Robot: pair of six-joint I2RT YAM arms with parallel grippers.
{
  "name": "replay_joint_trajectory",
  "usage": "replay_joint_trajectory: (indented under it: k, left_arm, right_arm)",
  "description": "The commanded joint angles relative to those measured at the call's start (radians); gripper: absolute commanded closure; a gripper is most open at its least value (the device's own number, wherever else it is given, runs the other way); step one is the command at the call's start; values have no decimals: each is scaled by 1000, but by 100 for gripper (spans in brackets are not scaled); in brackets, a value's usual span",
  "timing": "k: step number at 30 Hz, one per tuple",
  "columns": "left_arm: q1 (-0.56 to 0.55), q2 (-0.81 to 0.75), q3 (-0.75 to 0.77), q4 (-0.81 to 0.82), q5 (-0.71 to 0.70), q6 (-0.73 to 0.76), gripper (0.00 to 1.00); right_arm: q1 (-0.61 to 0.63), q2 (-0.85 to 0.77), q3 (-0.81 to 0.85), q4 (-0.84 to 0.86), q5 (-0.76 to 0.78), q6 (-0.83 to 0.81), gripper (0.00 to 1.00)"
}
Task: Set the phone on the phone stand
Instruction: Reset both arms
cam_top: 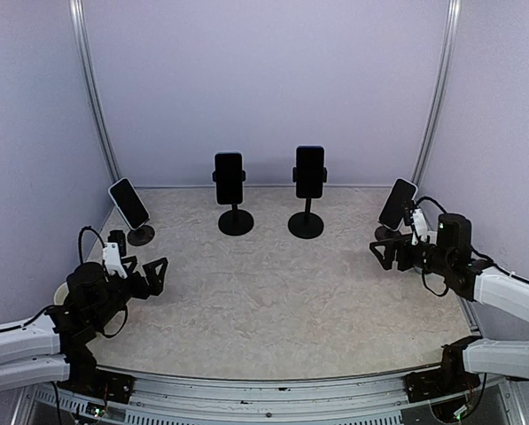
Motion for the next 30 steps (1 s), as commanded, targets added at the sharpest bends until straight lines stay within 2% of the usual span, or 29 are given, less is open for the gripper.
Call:
replay_joint_trajectory:
  k: [1, 8, 16, 22, 30]
  left_arm:
    - [48, -39, -87, 174, -11, 41, 1]
    - [135, -55, -176, 297, 50, 33, 1]
    - [212, 32, -161, 347, 113, 2, 1]
    - [213, 43, -156, 322, 132, -4, 1]
    - [212, -64, -160, 232, 150, -13, 1]
  right_arm:
    - [8, -34, -55, 49, 80, 35, 0]
    - [7, -157, -179, 106, 177, 27, 0]
    - [7, -351, -244, 88, 281, 21, 0]
    - [6, -476, -286, 68, 304, 29, 0]
    - [6, -487, -280, 32, 334, 48, 0]
